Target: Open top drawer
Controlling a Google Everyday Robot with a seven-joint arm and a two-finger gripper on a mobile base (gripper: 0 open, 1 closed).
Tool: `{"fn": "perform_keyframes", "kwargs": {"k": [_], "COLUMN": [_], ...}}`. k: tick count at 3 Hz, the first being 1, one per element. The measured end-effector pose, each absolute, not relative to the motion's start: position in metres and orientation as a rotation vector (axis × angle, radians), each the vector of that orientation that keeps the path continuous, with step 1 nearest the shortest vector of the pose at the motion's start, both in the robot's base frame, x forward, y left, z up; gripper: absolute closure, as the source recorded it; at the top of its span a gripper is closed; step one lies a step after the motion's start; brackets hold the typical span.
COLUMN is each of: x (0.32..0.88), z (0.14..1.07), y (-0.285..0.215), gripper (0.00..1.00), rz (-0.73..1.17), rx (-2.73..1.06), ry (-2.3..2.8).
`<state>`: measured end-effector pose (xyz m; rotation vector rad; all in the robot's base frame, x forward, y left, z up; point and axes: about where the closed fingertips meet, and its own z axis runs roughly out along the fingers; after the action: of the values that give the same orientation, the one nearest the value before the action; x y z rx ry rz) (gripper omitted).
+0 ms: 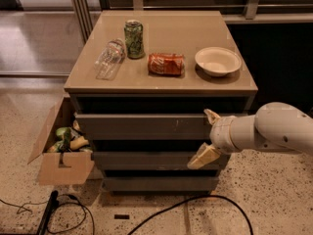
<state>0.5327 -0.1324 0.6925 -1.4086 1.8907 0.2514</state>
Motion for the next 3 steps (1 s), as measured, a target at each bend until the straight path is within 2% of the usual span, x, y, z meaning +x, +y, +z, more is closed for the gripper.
{"fn": "perform_keyframes", "kwargs": {"k": [1,3], "x": [0.5153,0.5097], "z": [0.7268,0.7336], "y": [-0.1403,-0.1434], "gripper": [0.0,0.0], "rz": [0.157,0.115], "rx": [-1.401,-1.404], "ry": [1.825,1.803]}}
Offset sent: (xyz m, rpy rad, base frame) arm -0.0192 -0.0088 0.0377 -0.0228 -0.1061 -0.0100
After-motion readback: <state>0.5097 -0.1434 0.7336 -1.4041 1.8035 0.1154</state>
